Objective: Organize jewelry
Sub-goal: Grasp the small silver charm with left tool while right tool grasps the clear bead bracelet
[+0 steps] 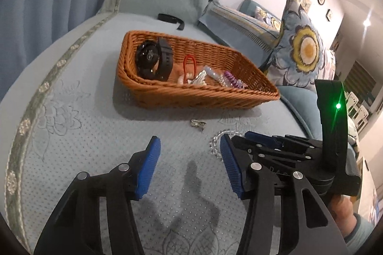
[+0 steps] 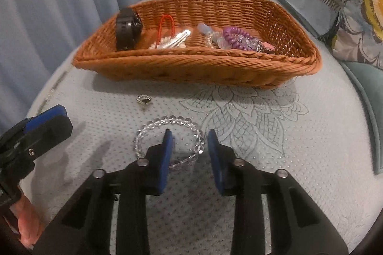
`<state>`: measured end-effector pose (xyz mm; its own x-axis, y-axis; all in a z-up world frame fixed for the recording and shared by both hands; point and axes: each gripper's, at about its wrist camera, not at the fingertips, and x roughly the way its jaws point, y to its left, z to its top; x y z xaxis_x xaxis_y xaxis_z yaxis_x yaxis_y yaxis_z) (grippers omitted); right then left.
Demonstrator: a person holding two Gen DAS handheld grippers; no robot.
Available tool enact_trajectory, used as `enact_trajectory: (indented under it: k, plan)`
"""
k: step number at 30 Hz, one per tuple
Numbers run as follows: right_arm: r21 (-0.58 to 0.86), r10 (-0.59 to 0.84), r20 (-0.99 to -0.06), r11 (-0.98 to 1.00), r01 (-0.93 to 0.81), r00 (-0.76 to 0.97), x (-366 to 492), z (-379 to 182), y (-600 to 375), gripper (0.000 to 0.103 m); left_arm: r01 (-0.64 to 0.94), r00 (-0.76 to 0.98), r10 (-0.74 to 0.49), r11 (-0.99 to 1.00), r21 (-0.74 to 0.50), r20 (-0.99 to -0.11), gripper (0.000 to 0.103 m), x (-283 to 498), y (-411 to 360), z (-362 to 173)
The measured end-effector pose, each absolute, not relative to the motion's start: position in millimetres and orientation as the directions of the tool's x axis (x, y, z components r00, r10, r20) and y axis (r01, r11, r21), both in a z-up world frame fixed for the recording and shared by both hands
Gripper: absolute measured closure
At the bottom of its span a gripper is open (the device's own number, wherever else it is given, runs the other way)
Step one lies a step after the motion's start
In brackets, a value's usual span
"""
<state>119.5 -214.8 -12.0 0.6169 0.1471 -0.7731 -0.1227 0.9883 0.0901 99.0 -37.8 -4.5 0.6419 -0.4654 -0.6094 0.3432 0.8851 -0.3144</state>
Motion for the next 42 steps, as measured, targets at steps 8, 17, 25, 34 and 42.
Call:
enact_trajectory:
  k: [8,17,25,34,42]
  plan:
    - [0.002,0.049,-0.782,0.997,-0.076,0.622,117,-14,-229,0.088,0.354,0.627,-0.428,0.901,-0.252,-0.651,0.062,110,-59,-14]
    - [0.052,0.036,-0.779,0.999,0.007,0.626,108,-16,-278,0.088,0.367,0.563,-0.377,0.911,-0.186,-0.736,0.066,143,-90,-29]
    - [0.091,0.104,-0.761,0.994,-0.055,0.641,103,-12,-276,0.088,0.358,0.582,-0.276,0.932,-0.064,-0.765,0.068,160,-119,-33]
    - [0.117,0.149,-0.771,0.989,-0.092,0.619,108,-15,-273,0.086,0.371,0.600,-0.281,0.927,-0.051,-0.749,0.086,154,-120,-31]
    - [0.125,0.167,-0.765,0.986,-0.111,0.622,108,-15,-272,0.097,0.402,0.637,-0.333,0.913,-0.069,-0.695,0.086,118,-103,-18]
